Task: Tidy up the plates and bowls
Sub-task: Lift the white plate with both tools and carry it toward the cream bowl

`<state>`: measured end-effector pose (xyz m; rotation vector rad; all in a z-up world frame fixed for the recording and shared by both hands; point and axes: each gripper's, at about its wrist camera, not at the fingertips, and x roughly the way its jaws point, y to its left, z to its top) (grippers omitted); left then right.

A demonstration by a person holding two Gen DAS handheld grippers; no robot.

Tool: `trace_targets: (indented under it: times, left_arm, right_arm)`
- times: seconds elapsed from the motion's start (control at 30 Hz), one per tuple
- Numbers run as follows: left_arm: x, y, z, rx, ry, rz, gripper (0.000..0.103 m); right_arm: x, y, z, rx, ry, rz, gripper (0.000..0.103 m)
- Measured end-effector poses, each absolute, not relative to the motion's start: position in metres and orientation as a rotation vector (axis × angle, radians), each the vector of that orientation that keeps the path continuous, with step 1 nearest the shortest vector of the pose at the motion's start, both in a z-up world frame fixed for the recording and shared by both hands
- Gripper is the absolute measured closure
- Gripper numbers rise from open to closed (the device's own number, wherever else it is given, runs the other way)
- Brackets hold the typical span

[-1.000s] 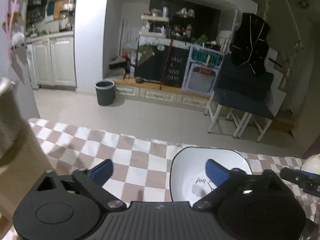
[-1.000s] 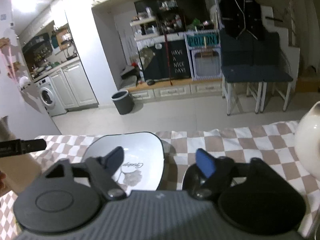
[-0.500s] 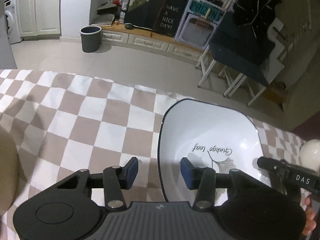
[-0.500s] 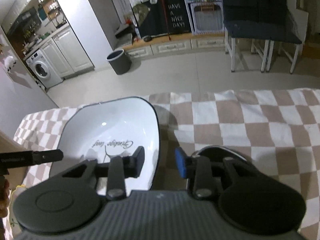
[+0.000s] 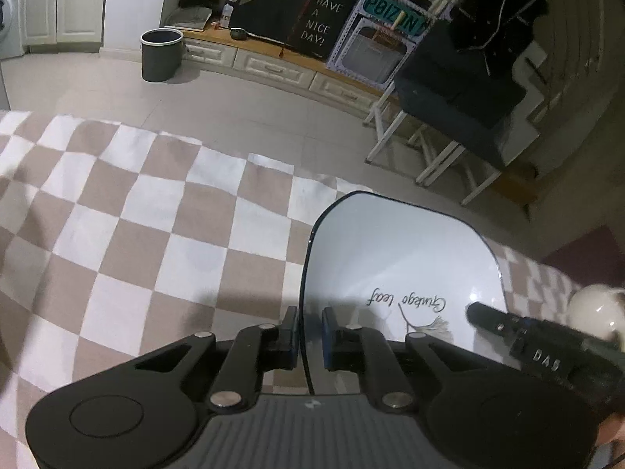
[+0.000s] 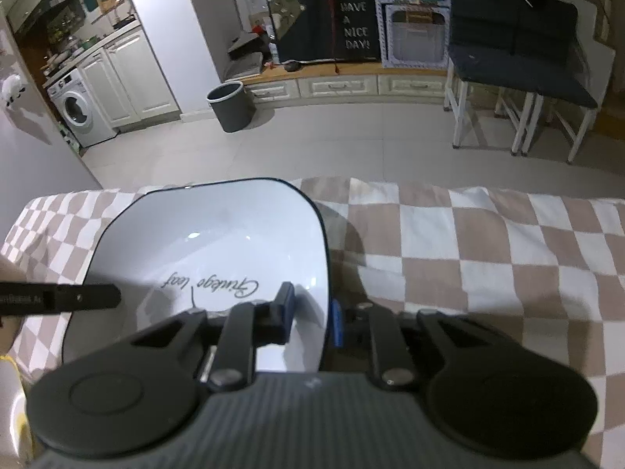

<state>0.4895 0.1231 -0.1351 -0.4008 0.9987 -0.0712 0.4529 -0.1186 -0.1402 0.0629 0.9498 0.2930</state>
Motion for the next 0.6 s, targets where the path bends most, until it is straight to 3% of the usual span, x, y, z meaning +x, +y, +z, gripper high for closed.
trace_targets:
  times: [0.3, 0.6]
  left_arm:
    - [0.468, 0.105, -0.105, -0.257, 0.879, -0.045, 0.089]
    - [0.411, 0.083, -0.032, -0.199, 0.775, -0.106, 0.089]
  right_arm:
    - [0.427, -0.129, -0.127, 0.089, 0.904, 0.356, 0.084]
    - [0.379, -0.158, -0.063, 0.198, 0.787, 0.373, 0.088]
